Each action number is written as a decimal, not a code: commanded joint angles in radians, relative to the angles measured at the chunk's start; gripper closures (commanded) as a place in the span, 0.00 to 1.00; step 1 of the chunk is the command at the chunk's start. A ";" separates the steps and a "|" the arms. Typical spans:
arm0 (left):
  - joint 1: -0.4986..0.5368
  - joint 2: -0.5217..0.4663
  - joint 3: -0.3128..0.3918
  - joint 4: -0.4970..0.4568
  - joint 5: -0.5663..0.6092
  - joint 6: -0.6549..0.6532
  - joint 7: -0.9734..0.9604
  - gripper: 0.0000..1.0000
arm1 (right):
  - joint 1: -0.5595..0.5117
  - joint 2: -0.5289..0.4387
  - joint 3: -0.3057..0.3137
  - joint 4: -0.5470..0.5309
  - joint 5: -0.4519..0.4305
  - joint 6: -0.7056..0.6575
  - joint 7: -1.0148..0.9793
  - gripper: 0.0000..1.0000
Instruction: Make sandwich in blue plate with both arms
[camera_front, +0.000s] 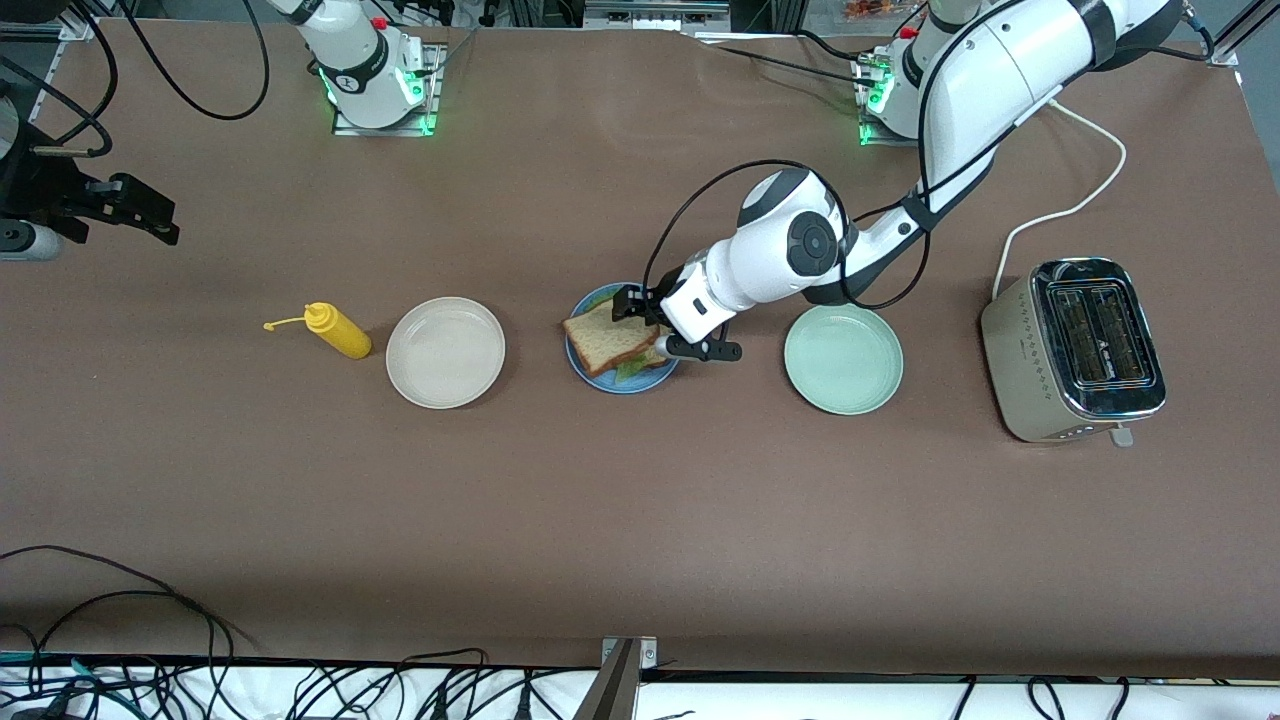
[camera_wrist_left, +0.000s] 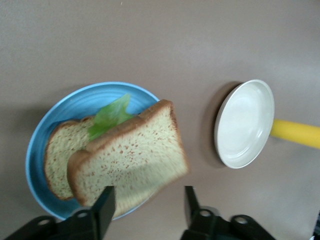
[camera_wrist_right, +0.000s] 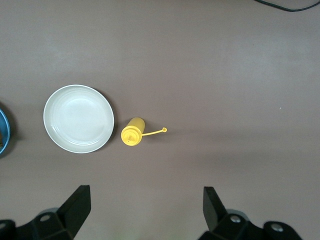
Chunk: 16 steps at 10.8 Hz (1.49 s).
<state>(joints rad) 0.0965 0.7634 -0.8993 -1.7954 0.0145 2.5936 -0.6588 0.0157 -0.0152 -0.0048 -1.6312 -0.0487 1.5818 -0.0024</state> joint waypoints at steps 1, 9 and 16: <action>0.009 -0.035 0.003 0.004 0.097 -0.120 -0.007 0.00 | 0.003 0.005 0.003 0.021 -0.014 -0.006 0.009 0.00; 0.015 -0.367 0.129 0.008 0.232 -0.533 -0.007 0.00 | 0.001 0.005 0.002 0.021 -0.014 0.013 0.010 0.00; 0.003 -0.629 0.399 0.008 0.129 -0.702 0.247 0.00 | 0.000 0.006 0.000 0.021 -0.013 0.040 0.013 0.00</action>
<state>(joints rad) 0.1174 0.2477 -0.6092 -1.7657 0.2298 1.9478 -0.5608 0.0153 -0.0151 -0.0049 -1.6286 -0.0490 1.6156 -0.0024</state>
